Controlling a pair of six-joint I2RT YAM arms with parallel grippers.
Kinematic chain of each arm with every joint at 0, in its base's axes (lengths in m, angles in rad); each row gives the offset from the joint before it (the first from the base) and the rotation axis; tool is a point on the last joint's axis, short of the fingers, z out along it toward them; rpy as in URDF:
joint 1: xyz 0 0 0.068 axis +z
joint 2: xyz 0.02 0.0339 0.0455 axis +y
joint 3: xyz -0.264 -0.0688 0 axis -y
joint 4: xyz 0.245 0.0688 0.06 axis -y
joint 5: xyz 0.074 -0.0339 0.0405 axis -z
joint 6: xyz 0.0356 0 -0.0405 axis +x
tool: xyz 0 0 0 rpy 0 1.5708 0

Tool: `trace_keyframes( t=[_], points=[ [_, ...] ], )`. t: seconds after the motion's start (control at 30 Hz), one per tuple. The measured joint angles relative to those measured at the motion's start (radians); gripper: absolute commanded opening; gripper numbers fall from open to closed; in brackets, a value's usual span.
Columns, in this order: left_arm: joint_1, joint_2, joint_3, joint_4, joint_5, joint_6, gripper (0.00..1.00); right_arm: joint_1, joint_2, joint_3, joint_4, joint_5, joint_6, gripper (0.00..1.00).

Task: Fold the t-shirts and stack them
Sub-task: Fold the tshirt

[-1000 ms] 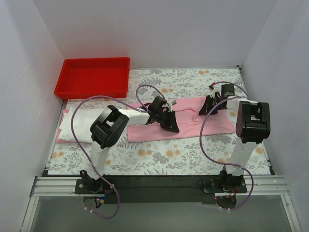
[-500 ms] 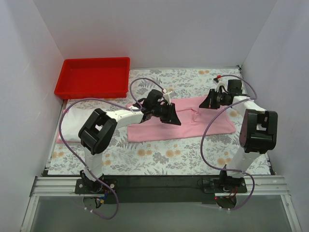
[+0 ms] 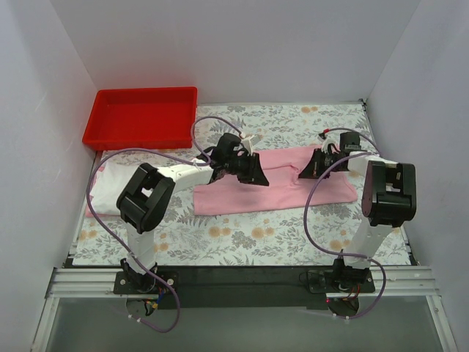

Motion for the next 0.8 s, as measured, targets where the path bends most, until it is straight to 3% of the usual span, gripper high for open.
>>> trace_keyframes(
  t=[0.4,0.67,0.8],
  points=[
    [0.089,0.0,-0.005,-0.101,-0.014,0.085,0.19,0.008,0.151,0.085,0.006,0.072,-0.025,0.01],
    [0.179,-0.066,0.028,-0.364,-0.139,0.458,0.19,0.043,0.399,0.545,-0.071,0.236,-0.15,0.02],
    [0.172,-0.194,0.023,-0.459,-0.172,0.702,0.19,0.082,0.462,0.721,-0.114,0.247,-0.211,0.13]
  ],
)
